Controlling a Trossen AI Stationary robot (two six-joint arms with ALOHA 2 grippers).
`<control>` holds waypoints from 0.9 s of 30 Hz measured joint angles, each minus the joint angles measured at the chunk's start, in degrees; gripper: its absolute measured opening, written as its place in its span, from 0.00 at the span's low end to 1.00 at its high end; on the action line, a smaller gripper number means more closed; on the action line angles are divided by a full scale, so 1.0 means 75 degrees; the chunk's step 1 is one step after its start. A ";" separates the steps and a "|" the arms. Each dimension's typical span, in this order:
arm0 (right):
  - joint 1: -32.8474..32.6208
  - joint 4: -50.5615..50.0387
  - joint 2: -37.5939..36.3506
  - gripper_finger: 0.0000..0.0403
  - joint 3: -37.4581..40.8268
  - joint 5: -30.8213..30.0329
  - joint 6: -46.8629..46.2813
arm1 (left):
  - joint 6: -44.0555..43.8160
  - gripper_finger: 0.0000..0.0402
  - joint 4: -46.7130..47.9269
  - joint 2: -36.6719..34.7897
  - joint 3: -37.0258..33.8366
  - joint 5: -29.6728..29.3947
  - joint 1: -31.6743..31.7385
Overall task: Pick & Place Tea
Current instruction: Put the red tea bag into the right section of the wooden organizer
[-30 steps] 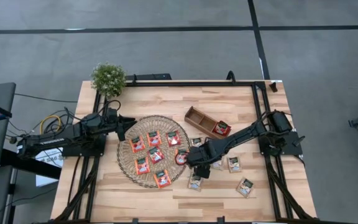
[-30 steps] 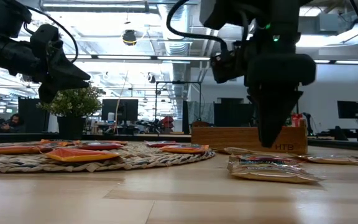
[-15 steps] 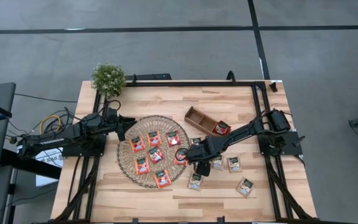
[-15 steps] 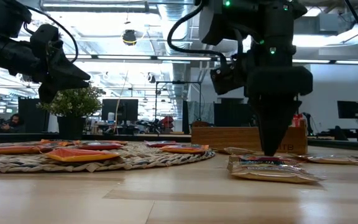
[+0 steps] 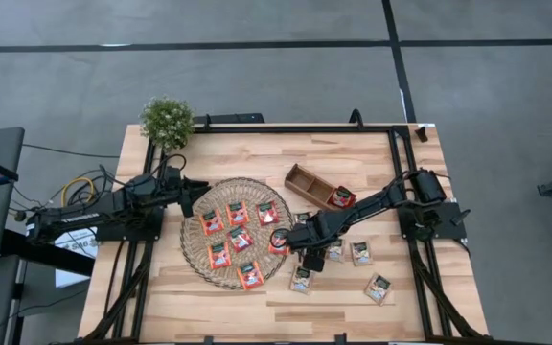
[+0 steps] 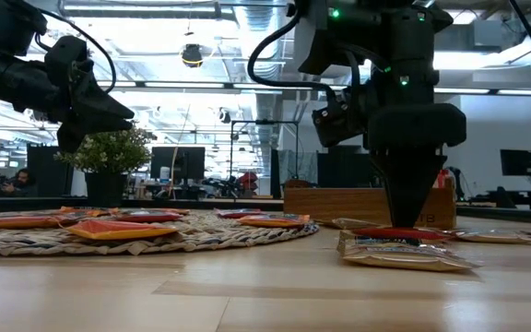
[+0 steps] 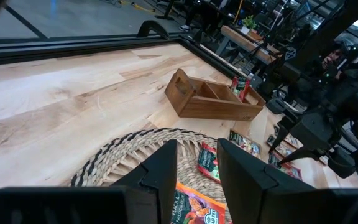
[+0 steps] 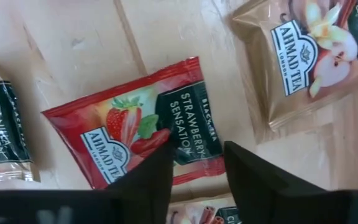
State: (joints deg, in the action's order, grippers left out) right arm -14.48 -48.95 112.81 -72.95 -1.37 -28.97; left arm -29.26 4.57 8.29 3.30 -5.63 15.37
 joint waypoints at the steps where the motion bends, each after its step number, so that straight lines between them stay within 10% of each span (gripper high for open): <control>1: 0.0000 -0.0004 0.0000 0.27 0.0000 -0.0002 -0.0002 | 0.0000 0.26 0.0001 0.0000 0.0001 0.0000 0.0001; 14: -0.0006 -0.0090 0.0000 0.02 -0.0009 0.0003 -0.0216 | -0.0006 0.26 -0.0002 0.0000 0.0001 0.0000 0.0001; 27: -0.0006 -0.0511 0.0000 0.00 -0.0286 -0.0003 -0.0213 | -0.0009 0.26 -0.0003 0.0000 0.0001 0.0000 0.0001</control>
State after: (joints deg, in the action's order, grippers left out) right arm -14.52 -52.78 112.81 -75.09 -1.39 -30.57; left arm -29.32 4.55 8.29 3.30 -5.63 15.38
